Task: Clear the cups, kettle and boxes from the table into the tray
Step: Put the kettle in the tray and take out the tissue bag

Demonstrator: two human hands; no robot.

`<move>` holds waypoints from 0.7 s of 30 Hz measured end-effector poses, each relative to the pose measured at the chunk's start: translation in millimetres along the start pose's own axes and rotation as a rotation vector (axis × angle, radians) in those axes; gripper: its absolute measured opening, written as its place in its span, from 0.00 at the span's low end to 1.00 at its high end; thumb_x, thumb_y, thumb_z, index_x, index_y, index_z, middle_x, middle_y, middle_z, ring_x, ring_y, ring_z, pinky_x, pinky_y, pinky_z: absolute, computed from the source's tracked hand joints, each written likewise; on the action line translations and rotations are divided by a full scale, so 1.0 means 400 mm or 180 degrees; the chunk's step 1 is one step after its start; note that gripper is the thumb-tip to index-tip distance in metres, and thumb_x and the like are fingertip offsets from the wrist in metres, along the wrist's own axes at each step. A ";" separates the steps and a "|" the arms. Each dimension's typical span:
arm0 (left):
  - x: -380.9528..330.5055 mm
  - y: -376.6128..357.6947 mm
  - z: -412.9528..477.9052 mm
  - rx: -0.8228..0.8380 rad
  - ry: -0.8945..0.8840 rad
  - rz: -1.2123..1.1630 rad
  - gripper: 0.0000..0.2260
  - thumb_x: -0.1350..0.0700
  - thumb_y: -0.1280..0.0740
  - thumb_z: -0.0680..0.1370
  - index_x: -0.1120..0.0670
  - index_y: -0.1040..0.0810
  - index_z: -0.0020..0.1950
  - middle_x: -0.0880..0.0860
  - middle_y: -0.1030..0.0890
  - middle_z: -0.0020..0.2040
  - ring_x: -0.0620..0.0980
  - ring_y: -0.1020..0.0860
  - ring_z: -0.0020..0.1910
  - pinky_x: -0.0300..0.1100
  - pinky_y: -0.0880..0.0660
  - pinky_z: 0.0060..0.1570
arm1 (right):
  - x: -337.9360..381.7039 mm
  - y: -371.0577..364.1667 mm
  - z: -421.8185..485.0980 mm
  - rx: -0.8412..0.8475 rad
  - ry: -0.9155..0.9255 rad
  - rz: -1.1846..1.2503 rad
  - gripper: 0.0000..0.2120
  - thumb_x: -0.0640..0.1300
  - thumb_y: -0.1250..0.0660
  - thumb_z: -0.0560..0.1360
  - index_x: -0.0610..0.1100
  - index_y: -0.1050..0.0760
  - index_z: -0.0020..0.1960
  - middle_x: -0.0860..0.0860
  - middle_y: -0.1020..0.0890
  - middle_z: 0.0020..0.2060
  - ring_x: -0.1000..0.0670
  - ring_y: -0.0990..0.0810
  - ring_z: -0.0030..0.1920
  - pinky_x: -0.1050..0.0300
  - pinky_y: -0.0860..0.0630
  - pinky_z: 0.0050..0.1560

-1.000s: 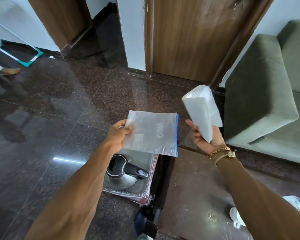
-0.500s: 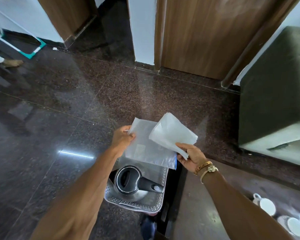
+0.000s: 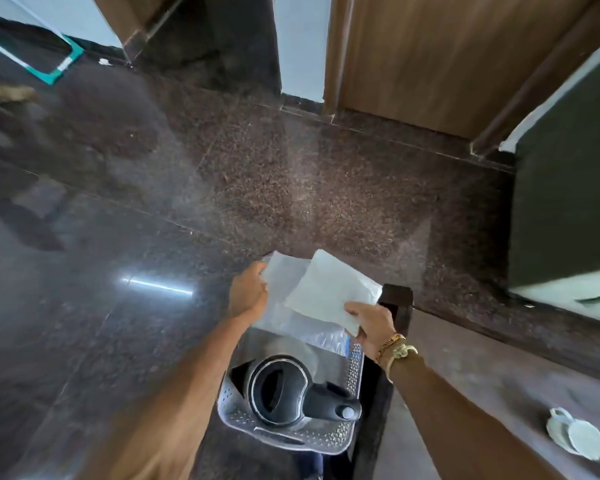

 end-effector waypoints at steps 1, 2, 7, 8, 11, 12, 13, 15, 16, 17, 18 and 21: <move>-0.001 0.002 0.003 -0.0033 -0.0007 -0.0105 0.21 0.61 0.34 0.77 0.49 0.27 0.69 0.53 0.18 0.61 0.55 0.20 0.59 0.45 0.26 0.53 | 0.003 0.001 0.008 -0.0042 0.0032 -0.0031 0.07 0.32 0.29 0.71 0.32 0.21 0.49 0.40 0.20 0.36 0.43 0.21 0.34 0.56 0.25 0.31; -0.002 0.003 0.005 -0.0059 -0.0035 -0.0170 0.22 0.62 0.33 0.77 0.49 0.28 0.70 0.52 0.18 0.61 0.55 0.20 0.58 0.44 0.26 0.53 | 0.005 0.001 0.015 -0.0068 0.0062 -0.0047 0.09 0.33 0.28 0.71 0.31 0.21 0.50 0.39 0.19 0.38 0.42 0.20 0.37 0.54 0.25 0.34; -0.037 -0.016 -0.033 -0.0248 -0.0911 0.0643 0.24 0.61 0.27 0.71 0.54 0.25 0.66 0.57 0.23 0.57 0.59 0.24 0.56 0.51 0.29 0.56 | 0.020 0.020 0.023 -0.0390 0.0354 -0.0235 0.06 0.35 0.28 0.69 0.37 0.24 0.43 0.41 0.20 0.38 0.43 0.22 0.38 0.50 0.27 0.38; -0.051 -0.018 -0.044 -0.0319 -0.1139 0.0805 0.22 0.59 0.26 0.70 0.53 0.23 0.63 0.56 0.23 0.56 0.58 0.25 0.54 0.52 0.29 0.55 | 0.028 0.025 0.018 -0.0465 0.0446 -0.0252 0.06 0.35 0.28 0.69 0.37 0.24 0.42 0.42 0.20 0.36 0.44 0.22 0.36 0.51 0.27 0.37; -0.091 -0.056 -0.064 0.0015 -0.1690 0.0967 0.14 0.53 0.28 0.73 0.50 0.21 0.59 0.52 0.23 0.55 0.55 0.25 0.54 0.50 0.27 0.55 | 0.042 0.046 0.000 -0.0687 0.0617 -0.0207 0.06 0.38 0.27 0.68 0.37 0.23 0.40 0.43 0.21 0.33 0.46 0.23 0.32 0.54 0.27 0.32; -0.094 -0.081 -0.067 0.0318 -0.1744 0.1011 0.15 0.51 0.29 0.75 0.50 0.21 0.61 0.52 0.24 0.57 0.55 0.25 0.57 0.49 0.27 0.56 | 0.040 0.040 -0.002 -0.0595 0.0588 -0.0106 0.06 0.37 0.27 0.68 0.37 0.22 0.41 0.43 0.21 0.33 0.46 0.24 0.31 0.56 0.27 0.31; -0.089 -0.105 -0.068 0.0599 -0.1708 0.1097 0.17 0.48 0.30 0.75 0.49 0.22 0.64 0.52 0.25 0.60 0.55 0.26 0.59 0.49 0.27 0.58 | 0.034 0.026 -0.003 -0.0396 0.0537 -0.0007 0.05 0.37 0.27 0.69 0.36 0.21 0.43 0.42 0.20 0.35 0.45 0.23 0.32 0.54 0.26 0.31; -0.066 -0.130 -0.062 0.0907 -0.1516 0.1230 0.24 0.42 0.31 0.73 0.53 0.24 0.66 0.52 0.28 0.62 0.54 0.28 0.61 0.50 0.26 0.59 | 0.019 -0.007 -0.005 -0.0024 0.0441 0.0027 0.10 0.35 0.26 0.70 0.34 0.20 0.50 0.37 0.17 0.42 0.41 0.19 0.40 0.43 0.21 0.42; -0.056 -0.135 -0.058 0.0961 -0.1436 0.1240 0.27 0.40 0.30 0.72 0.55 0.23 0.64 0.52 0.28 0.63 0.54 0.29 0.61 0.51 0.26 0.59 | 0.008 -0.018 -0.003 0.0067 0.0385 -0.0019 0.13 0.35 0.27 0.71 0.33 0.21 0.54 0.36 0.17 0.45 0.39 0.19 0.43 0.40 0.21 0.46; -0.048 -0.142 -0.057 0.1024 -0.1394 0.1281 0.28 0.39 0.30 0.71 0.56 0.22 0.63 0.52 0.29 0.63 0.54 0.29 0.61 0.51 0.26 0.59 | -0.005 -0.023 0.000 0.0105 0.0318 -0.0031 0.14 0.35 0.27 0.71 0.32 0.21 0.55 0.36 0.17 0.46 0.39 0.19 0.44 0.41 0.21 0.47; -0.040 -0.152 -0.057 0.1125 -0.1384 0.1360 0.29 0.38 0.31 0.70 0.55 0.22 0.64 0.52 0.30 0.63 0.54 0.29 0.61 0.52 0.27 0.59 | -0.021 -0.026 0.007 0.0110 0.0230 0.0028 0.13 0.34 0.27 0.71 0.33 0.22 0.55 0.37 0.17 0.46 0.38 0.19 0.45 0.44 0.21 0.45; -0.017 -0.183 -0.062 0.1441 -0.1361 0.1494 0.29 0.40 0.31 0.71 0.49 0.27 0.70 0.52 0.32 0.66 0.56 0.31 0.64 0.55 0.29 0.63 | -0.052 -0.023 0.029 -0.0080 0.0010 0.0099 0.11 0.33 0.28 0.71 0.34 0.22 0.53 0.40 0.18 0.41 0.41 0.19 0.40 0.52 0.24 0.36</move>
Point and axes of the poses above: each hand's wrist, its own z-axis towards the middle knuckle, its own y-axis out of the back of the hand, x = y × z, the point moved 9 cm from there along z, towards the middle knuckle
